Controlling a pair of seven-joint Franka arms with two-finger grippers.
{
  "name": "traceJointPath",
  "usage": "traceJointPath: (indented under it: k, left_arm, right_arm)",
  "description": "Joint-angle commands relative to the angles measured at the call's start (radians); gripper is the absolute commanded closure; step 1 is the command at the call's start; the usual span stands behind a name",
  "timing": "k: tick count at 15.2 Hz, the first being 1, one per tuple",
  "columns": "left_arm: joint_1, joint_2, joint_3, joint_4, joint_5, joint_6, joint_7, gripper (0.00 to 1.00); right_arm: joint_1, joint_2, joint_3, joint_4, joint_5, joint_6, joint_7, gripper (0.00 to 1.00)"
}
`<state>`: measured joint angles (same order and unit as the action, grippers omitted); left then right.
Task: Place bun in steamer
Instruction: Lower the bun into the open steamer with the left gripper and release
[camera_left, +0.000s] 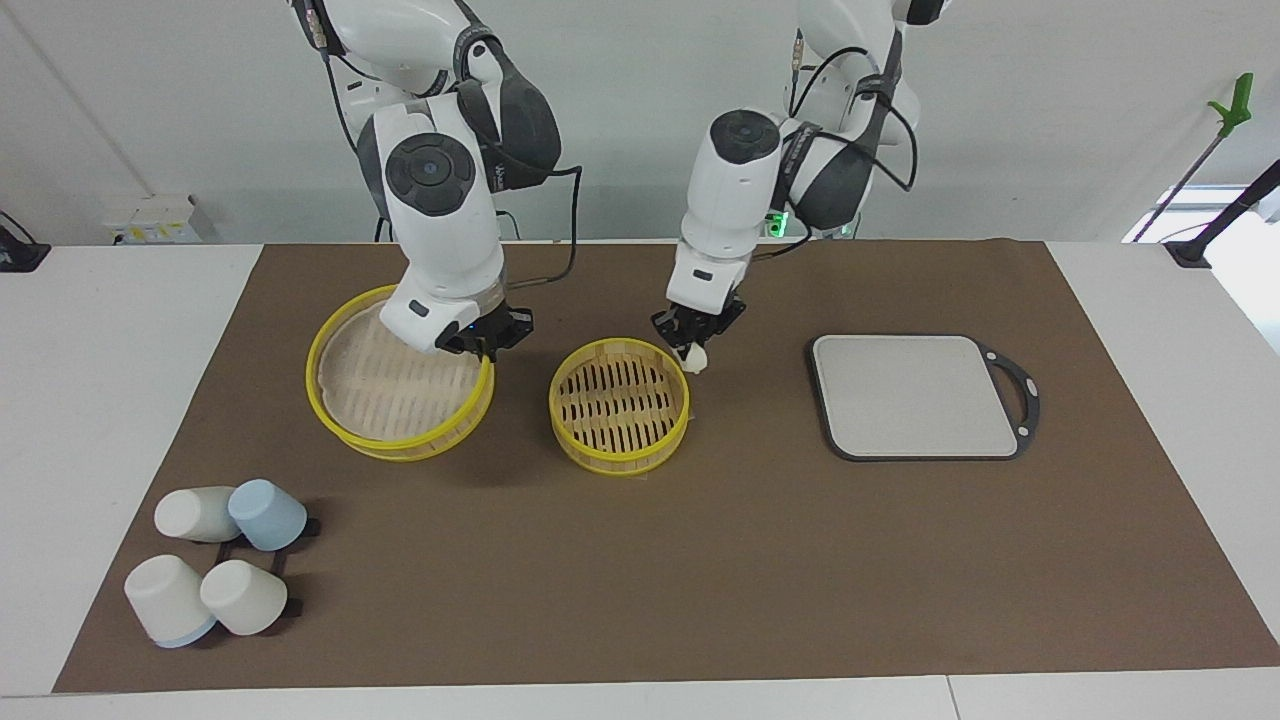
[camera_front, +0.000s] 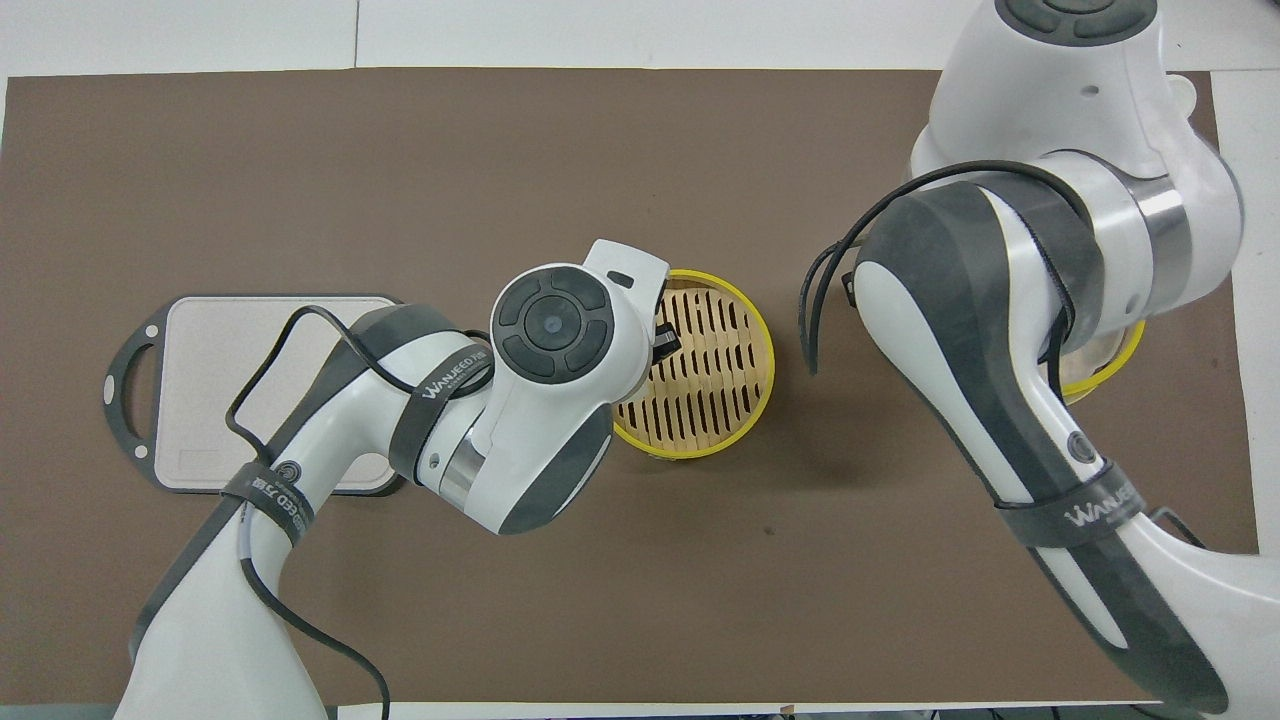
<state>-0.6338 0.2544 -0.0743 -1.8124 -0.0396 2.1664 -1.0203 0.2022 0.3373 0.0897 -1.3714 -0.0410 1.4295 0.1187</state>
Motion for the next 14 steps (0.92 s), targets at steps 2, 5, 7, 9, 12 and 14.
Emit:
traceJointPath:
  k: [2,5,7,9,12,14]
  left_arm:
    - [-0.075,0.067,0.021,-0.048,0.044,0.123,-0.087,0.80]
    - [-0.084,0.094,0.021,-0.067,0.067,0.190,-0.113,0.77]
    - [-0.092,0.100,0.022,-0.070,0.072,0.190,-0.113,0.59]
    - [-0.090,0.100,0.025,-0.067,0.072,0.179,-0.113,0.02]
    - [-0.077,0.080,0.028,-0.061,0.073,0.146,-0.103,0.00]
    - [-0.031,0.013,0.025,-0.059,0.073,0.074,-0.080,0.00]
  right_arm:
    - [-0.053,-0.038,0.009,-0.040,0.010,-0.006,-0.088,1.00]
    - [-0.050,-0.043,0.009,-0.047,0.010,-0.004,-0.088,1.00]
    - [-0.052,-0.043,0.009,-0.047,0.010,-0.004,-0.088,1.00]
    - [-0.050,-0.043,0.009,-0.047,0.010,-0.003,-0.088,1.00]
    - [-0.049,-0.043,0.009,-0.047,0.010,-0.003,-0.088,1.00]
    - [-0.046,-0.043,0.009,-0.047,0.010,0.002,-0.082,1.00]
